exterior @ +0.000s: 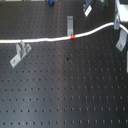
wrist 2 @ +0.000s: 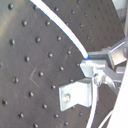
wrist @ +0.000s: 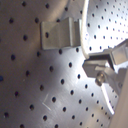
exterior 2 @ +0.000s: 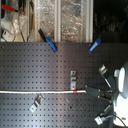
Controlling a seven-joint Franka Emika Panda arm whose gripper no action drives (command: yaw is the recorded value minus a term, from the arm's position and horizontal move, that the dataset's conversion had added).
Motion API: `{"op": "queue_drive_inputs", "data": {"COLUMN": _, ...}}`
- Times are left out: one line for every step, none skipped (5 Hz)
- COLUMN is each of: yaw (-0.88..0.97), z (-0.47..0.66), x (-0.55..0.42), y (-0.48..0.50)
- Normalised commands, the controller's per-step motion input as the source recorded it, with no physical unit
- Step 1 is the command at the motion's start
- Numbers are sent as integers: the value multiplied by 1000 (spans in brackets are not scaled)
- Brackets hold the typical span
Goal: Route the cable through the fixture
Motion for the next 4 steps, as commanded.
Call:
{"op": "queue_drive_inputs", "data": {"yaw": -280, "z": 8, "x": 2, "y": 26}}
{"op": "queue_drive_inputs", "data": {"yaw": -214, "z": 56, "x": 58, "y": 100}}
{"op": "queue_drive_inputs", "data": {"yaw": -200, "z": 82, "x": -3, "y": 52}}
{"op": "queue_drive_inputs", "data": {"yaw": -157, "z": 102, "x": -5, "y": 44}}
